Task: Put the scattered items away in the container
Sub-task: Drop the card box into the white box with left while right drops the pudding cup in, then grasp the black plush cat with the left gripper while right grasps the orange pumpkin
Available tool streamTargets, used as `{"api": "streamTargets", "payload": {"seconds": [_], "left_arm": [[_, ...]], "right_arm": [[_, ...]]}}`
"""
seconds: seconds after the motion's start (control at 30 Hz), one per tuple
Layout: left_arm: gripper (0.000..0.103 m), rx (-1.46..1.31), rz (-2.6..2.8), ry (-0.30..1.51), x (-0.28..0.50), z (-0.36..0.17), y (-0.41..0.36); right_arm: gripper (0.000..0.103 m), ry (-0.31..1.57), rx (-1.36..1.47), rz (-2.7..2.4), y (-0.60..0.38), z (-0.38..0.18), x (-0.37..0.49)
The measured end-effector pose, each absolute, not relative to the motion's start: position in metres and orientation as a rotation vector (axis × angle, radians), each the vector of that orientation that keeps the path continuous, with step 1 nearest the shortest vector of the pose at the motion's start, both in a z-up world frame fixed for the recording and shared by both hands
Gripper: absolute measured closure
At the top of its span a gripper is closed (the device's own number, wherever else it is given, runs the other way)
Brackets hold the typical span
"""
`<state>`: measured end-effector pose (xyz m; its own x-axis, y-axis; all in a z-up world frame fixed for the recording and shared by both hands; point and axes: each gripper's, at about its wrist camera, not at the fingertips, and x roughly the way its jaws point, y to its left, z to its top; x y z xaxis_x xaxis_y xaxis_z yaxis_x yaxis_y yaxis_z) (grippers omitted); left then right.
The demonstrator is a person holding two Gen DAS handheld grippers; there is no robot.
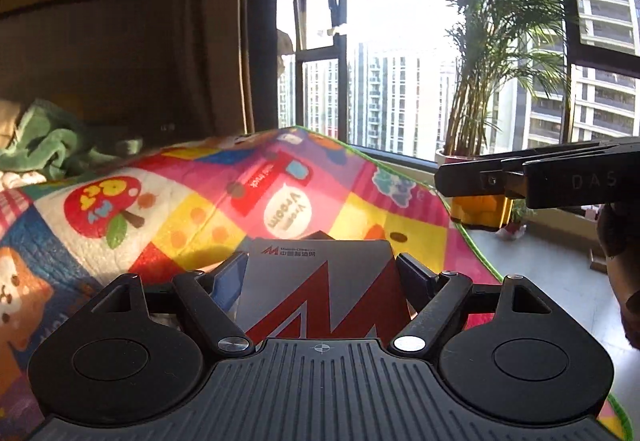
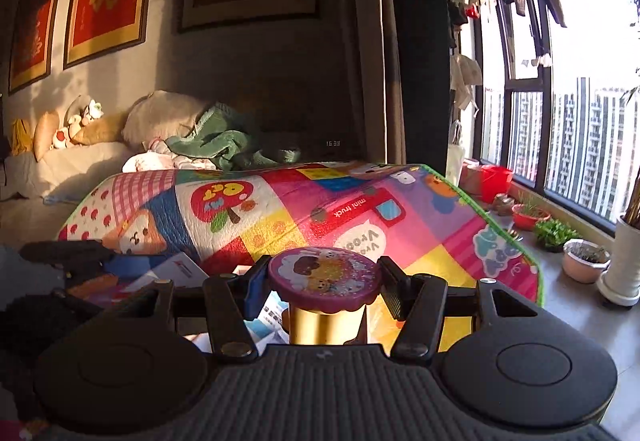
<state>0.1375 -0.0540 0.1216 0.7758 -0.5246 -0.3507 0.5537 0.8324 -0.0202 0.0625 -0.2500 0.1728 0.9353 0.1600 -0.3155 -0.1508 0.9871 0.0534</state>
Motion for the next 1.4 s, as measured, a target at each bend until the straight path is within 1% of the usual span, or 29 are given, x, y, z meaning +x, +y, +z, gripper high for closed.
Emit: {"api": "streamTargets", "payload": {"seconds": [0.07,0.1,0.13,0.17,0.2,0.3,0.37,0.47,0.53,0.57,0.6,0.67,0.7,0.8,0.97,1.03,1.1,1.27,1.37,1.4], "left_arm": [[0.018,0.053,-0.602,0.385,0.163,0.115,-0.056],[0.014,0.045,-0.601,0.401,0.174,0.112,-0.056],[0.007,0.033,-0.589,0.416,0.182,0.108,-0.053],[0.007,0.017,-0.573,0.426,0.186,0.105,-0.047],[0.007,0.002,-0.556,0.436,0.188,0.101,-0.039],[0.006,0.001,-0.502,0.45,0.185,0.088,-0.015],[0.005,0.031,-0.458,0.46,0.176,0.075,0.002],[0.003,0.046,-0.405,0.509,0.165,0.054,0.023],[0.002,0.007,-0.377,0.534,0.158,0.043,0.038],[0.002,-0.02,-0.366,0.546,0.155,0.04,0.046],[0.002,-0.049,-0.355,0.553,0.151,0.036,0.054],[0.001,-0.101,-0.333,0.546,0.144,0.032,0.067],[0.001,-0.117,-0.324,0.542,0.141,0.03,0.072],[0.0,-0.14,-0.314,0.54,0.138,0.024,0.083],[0.0,-0.135,-0.278,0.591,0.145,0.014,0.086],[0.0,-0.14,-0.288,0.614,0.146,0.011,0.086],[0.0,-0.143,-0.294,0.596,0.142,0.011,0.087],[0.0,-0.143,-0.303,0.585,0.14,0.011,0.087],[0.0,-0.152,-0.3,0.589,0.14,0.011,0.088],[0.0,-0.153,-0.301,0.588,0.14,0.012,0.089]], "right_arm": [[0.047,0.369,0.079,0.173,-0.251,0.169,0.095],[0.047,0.39,0.096,0.179,-0.25,0.166,0.109],[0.045,0.41,0.11,0.181,-0.25,0.161,0.123],[0.036,0.426,0.125,0.169,-0.25,0.156,0.135],[0.03,0.436,0.139,0.149,-0.251,0.151,0.143],[0.03,0.457,0.16,0.138,-0.258,0.134,0.152],[0.028,0.463,0.149,0.12,-0.26,0.124,0.153],[0.027,0.489,0.111,0.11,-0.256,0.111,0.158],[0.028,0.512,0.076,0.117,-0.247,0.105,0.161],[0.033,0.523,0.054,0.122,-0.242,0.103,0.164],[0.041,0.531,0.036,0.13,-0.235,0.102,0.167],[0.048,0.545,0.018,0.153,-0.221,0.103,0.172],[0.049,0.551,0.012,0.169,-0.214,0.105,0.175],[0.049,0.563,-0.052,0.23,-0.18,0.111,0.181],[0.048,0.655,-0.221,0.388,-0.095,0.108,0.204],[0.042,0.669,-0.268,0.426,-0.064,0.103,0.216],[0.025,0.692,-0.302,0.427,-0.04,0.096,0.233],[0.024,0.787,-0.397,0.393,-0.001,0.066,0.273],[0.025,0.837,-0.453,0.375,0.01,0.046,0.277],[0.031,0.832,-0.484,0.357,0.013,0.043,0.275]]}}
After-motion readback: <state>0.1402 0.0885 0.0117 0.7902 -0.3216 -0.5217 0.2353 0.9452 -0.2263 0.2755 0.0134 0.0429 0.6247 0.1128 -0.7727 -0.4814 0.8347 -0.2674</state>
